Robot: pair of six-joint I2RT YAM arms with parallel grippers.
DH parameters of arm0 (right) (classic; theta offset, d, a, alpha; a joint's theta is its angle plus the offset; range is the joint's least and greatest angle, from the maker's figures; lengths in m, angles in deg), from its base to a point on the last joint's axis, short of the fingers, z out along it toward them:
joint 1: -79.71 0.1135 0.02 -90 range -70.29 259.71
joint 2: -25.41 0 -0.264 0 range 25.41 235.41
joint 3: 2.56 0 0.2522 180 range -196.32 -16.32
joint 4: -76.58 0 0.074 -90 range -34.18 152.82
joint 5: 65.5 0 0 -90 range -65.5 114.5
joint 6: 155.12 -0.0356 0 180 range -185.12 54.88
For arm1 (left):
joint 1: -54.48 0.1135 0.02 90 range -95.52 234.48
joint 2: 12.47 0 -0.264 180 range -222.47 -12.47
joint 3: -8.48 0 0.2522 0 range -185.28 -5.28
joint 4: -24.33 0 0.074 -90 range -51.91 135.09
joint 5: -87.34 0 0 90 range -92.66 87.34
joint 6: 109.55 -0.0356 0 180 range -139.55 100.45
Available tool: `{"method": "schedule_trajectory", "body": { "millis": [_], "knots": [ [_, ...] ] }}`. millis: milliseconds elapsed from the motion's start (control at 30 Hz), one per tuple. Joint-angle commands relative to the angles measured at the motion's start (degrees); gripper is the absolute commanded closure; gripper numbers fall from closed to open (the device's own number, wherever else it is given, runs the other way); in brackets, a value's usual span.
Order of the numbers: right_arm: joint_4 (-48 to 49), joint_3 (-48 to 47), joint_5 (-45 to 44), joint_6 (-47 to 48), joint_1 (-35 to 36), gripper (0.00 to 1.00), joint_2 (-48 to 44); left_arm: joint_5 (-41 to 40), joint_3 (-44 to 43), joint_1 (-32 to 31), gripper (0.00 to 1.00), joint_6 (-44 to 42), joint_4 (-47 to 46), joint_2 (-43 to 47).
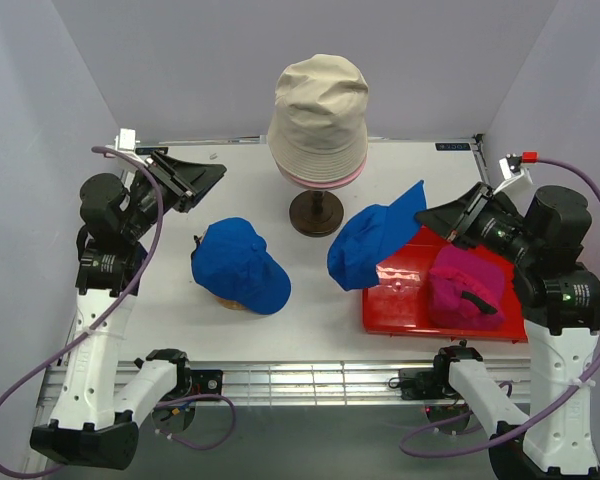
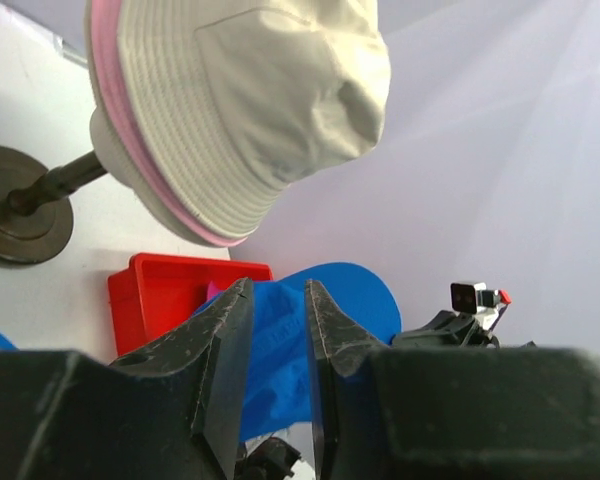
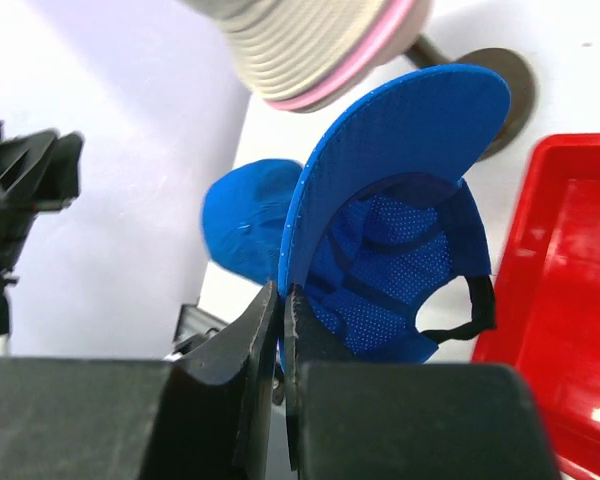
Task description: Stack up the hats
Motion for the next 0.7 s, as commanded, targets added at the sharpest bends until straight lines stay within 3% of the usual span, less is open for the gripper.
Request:
{"method": "schedule_trajectory", "body": {
  "millis": [0,133,367,600,667],
  "knots": [
    [3.21,-4.82,8.86,-1.61,-0.04,0.92,0.23,-3.34,-4.05,-0.26,0.63,0.8,0.49,-0.59],
    [5.14,-8.86,12.64,-5.2,0.05,0.92,2.16,-5.71,-10.53,-0.26,0.63,0.54,2.15,-2.35],
    [16.64,-11.24,17.38,-15.56,0.05,0.92,4.36,-9.05,-20.48,-0.26,0.63,-1.39,5.58,-6.48],
    [24.47,-12.03,16.87,-20.07,1.36,0.92,7.7,-11.61,-25.67,-0.17,0.63,-2.8,6.99,-9.82],
    [25.62,-12.56,14.33,-20.25,5.2,0.92,8.85,-11.78,-26.2,-0.26,0.63,-3.06,6.99,-10.87]
  ]
}}
